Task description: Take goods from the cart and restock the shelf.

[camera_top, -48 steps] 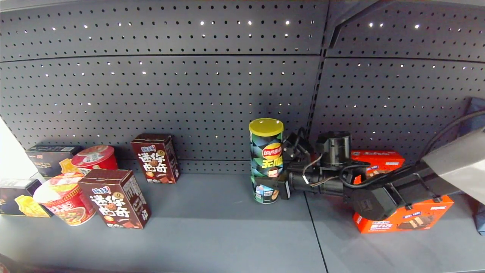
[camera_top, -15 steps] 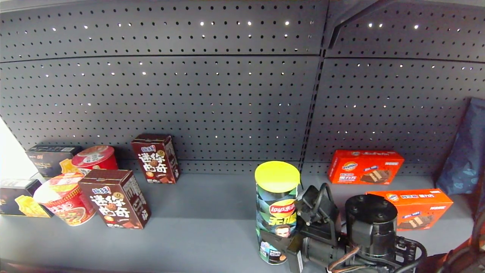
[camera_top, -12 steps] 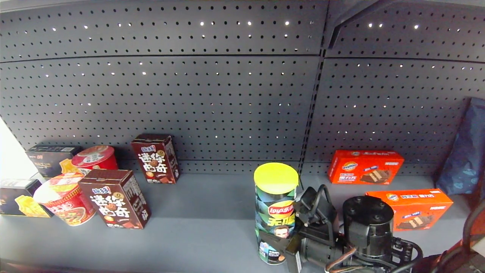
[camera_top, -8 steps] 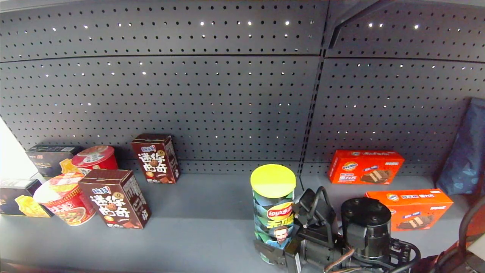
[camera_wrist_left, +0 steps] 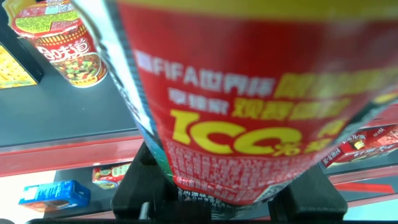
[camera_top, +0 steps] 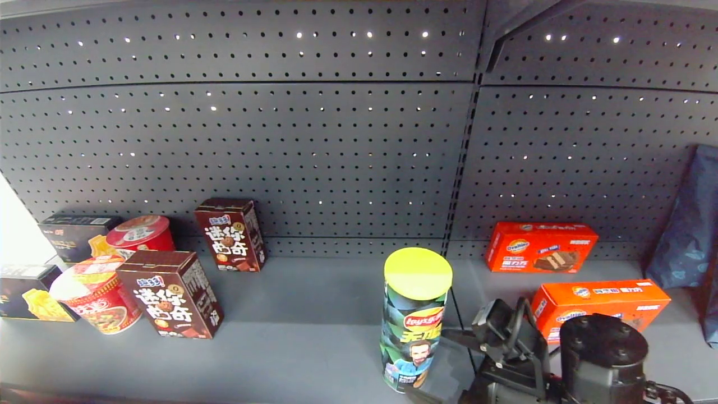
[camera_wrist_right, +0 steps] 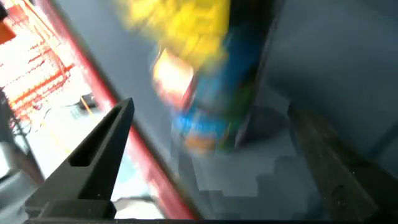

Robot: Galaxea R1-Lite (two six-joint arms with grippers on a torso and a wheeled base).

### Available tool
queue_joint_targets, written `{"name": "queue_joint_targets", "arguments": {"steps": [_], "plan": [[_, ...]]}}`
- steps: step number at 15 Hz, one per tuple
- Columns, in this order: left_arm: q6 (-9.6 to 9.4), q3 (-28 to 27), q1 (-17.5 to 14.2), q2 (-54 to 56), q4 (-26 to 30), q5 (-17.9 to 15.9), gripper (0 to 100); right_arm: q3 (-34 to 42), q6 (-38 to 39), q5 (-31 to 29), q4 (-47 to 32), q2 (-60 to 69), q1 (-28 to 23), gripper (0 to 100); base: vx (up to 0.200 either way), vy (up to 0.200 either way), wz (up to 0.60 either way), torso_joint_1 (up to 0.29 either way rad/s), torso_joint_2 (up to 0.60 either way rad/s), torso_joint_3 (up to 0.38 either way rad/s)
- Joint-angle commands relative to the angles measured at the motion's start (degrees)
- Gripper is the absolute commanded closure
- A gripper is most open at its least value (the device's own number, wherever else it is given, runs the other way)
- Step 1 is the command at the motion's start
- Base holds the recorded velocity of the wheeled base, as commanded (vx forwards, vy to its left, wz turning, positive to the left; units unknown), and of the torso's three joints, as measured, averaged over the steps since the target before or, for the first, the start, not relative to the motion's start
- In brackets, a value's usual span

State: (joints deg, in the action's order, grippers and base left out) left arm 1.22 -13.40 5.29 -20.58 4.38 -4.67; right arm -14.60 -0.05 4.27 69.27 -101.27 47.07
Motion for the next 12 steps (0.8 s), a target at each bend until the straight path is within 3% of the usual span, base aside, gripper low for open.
{"name": "queue_joint_targets", "arguments": {"steps": [1, 6, 12], "plan": [[0.01, -0.05, -0.02, 0.01, 0.02, 0.01, 100, 5.55, -0.13, -0.40, -0.45, 7.66, -0.57, 0, 0.000, 0.000, 0.00, 0.000, 0.00, 0.000], [0.01, -0.31, -0.02, 0.01, -0.07, 0.01, 100, 8.63, -0.21, -1.72, -1.50, 11.88, -4.35, 0, 0.000, 0.000, 0.00, 0.000, 0.00, 0.000], [0.01, -0.31, -0.11, 0.36, -0.07, 0.01, 100, 0.63, -0.13, -9.36, -8.36, 8.10, -5.32, 0, 0.000, 0.000, 0.00, 0.000, 0.00, 0.000]]}}
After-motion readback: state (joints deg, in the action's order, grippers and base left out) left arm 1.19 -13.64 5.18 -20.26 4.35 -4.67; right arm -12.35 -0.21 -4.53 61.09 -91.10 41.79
